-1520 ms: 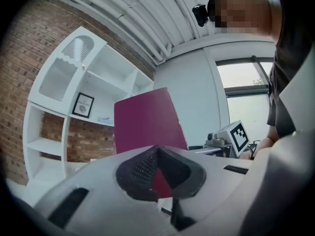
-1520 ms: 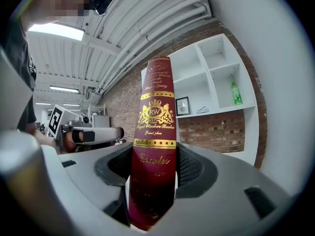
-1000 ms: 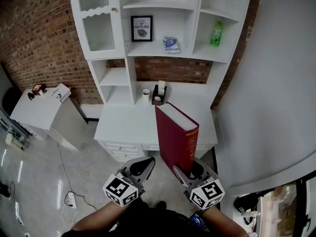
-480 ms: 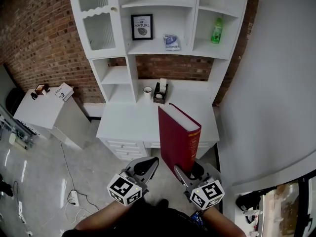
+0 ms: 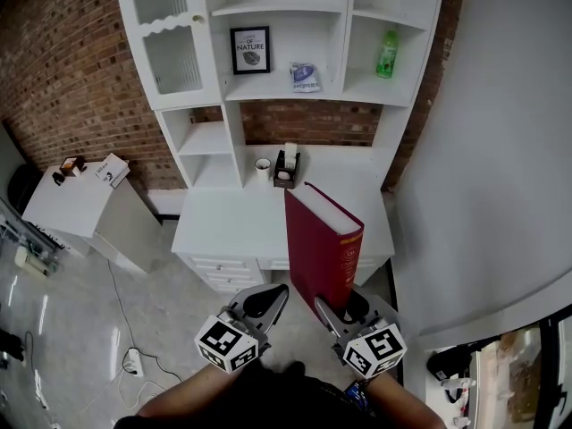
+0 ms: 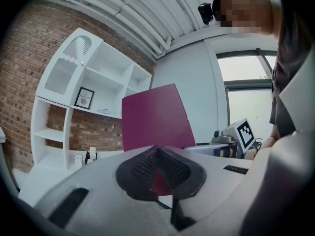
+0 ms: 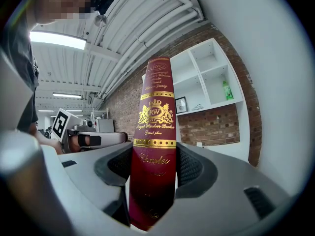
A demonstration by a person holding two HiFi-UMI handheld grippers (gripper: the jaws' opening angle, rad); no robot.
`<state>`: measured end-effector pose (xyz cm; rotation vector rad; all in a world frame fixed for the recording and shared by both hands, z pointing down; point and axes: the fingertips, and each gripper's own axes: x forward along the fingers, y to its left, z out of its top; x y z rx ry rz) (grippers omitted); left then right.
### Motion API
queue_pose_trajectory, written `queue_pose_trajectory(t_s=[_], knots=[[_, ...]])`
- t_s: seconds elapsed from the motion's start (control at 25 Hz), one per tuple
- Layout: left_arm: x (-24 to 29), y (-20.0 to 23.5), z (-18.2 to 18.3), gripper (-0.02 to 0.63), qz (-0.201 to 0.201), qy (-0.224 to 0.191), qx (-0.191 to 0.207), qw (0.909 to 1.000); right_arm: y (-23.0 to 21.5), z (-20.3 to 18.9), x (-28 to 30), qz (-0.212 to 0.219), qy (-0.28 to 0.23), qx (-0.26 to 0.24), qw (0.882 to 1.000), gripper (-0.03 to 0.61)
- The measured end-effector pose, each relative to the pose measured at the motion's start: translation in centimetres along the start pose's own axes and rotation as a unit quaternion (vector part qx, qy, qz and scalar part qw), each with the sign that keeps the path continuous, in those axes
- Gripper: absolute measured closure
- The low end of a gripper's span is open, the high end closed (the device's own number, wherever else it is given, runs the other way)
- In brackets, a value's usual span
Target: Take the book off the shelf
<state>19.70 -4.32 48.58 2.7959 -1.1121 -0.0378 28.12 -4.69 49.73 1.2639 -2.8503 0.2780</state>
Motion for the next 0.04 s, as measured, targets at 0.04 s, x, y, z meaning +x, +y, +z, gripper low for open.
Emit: queue_pose_trajectory(t_s=[0.04], knots=[[0.05, 0.05, 0.01, 0.609, 0.000, 0.000, 0.000, 1.0000, -0.03, 0.04, 0.06, 0.000, 0.000, 0.000, 1.000, 0.348]])
